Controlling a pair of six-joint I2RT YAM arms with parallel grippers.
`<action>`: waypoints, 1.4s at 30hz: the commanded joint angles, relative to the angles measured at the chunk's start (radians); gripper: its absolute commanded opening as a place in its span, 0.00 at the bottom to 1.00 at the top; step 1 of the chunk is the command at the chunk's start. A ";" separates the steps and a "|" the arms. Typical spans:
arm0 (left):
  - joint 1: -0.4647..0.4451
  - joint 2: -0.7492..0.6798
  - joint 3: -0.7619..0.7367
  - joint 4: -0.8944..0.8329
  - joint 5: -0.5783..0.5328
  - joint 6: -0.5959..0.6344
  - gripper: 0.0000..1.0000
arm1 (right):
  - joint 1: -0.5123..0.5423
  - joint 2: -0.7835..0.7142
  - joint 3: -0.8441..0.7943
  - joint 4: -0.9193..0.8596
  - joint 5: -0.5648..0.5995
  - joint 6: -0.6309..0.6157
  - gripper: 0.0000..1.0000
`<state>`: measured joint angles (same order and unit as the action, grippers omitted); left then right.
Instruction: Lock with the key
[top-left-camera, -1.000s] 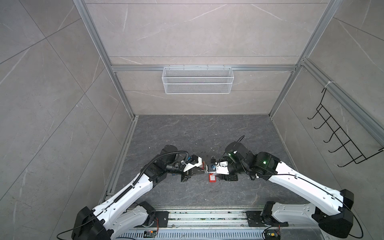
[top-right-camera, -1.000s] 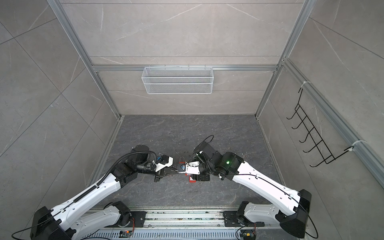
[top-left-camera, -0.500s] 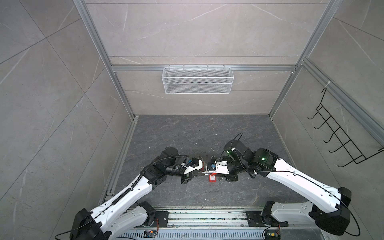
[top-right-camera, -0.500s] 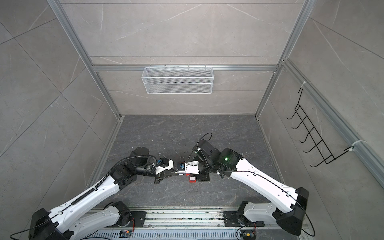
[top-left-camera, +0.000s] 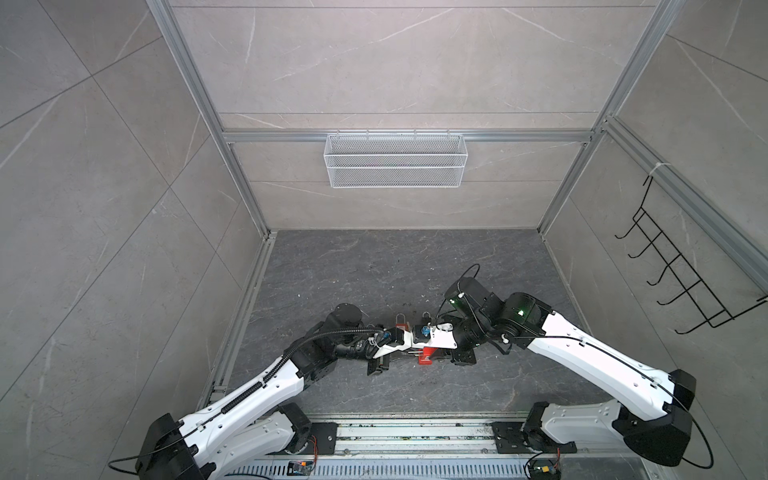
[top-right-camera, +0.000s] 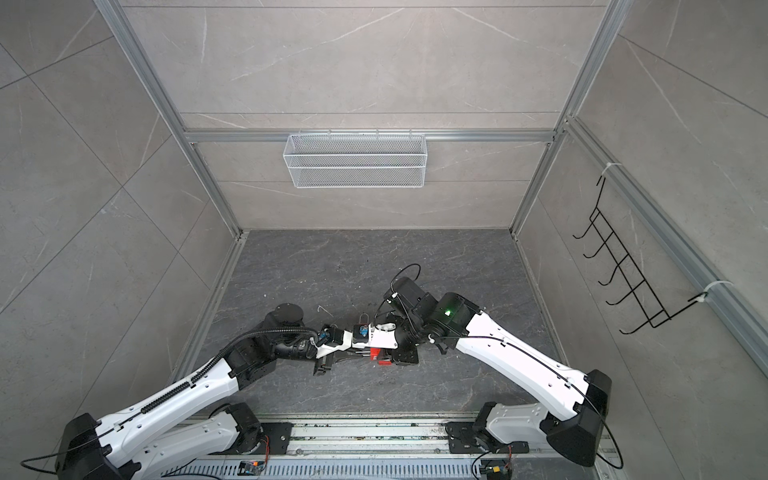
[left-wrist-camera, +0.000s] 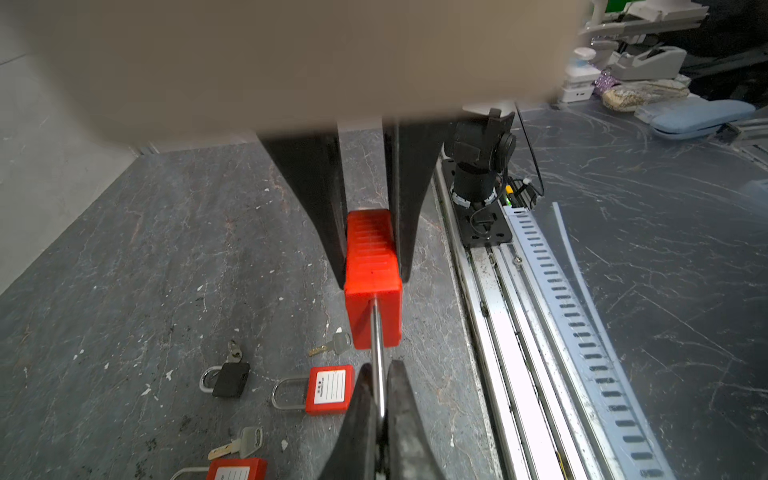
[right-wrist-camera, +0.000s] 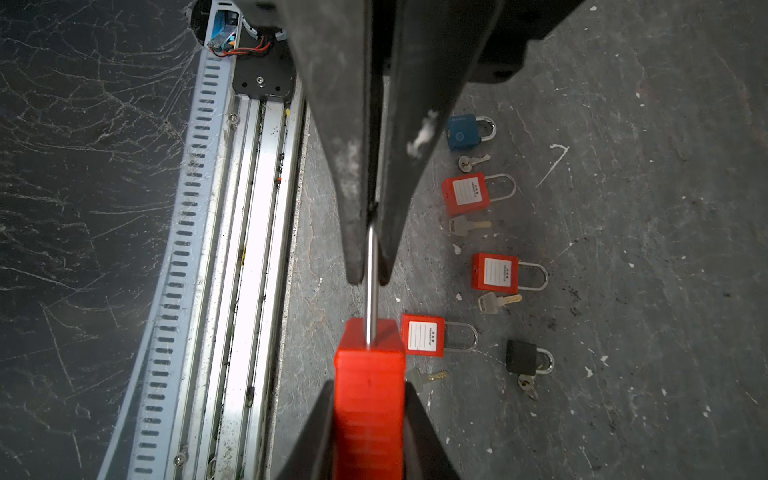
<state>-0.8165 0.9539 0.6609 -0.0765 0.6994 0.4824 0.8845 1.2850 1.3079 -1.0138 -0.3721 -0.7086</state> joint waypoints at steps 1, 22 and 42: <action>-0.038 -0.003 -0.015 0.104 -0.022 0.031 0.00 | -0.010 -0.010 0.028 0.142 -0.131 0.006 0.16; 0.018 -0.002 -0.007 0.144 0.009 -0.055 0.00 | -0.014 -0.114 -0.010 0.101 0.068 0.013 0.65; 0.023 0.029 0.051 0.103 0.089 -0.056 0.00 | -0.074 -0.027 0.005 -0.128 0.251 0.058 0.61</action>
<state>-0.7959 0.9813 0.6640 -0.0002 0.7280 0.4217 0.8162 1.2297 1.3273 -1.1519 -0.1623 -0.6685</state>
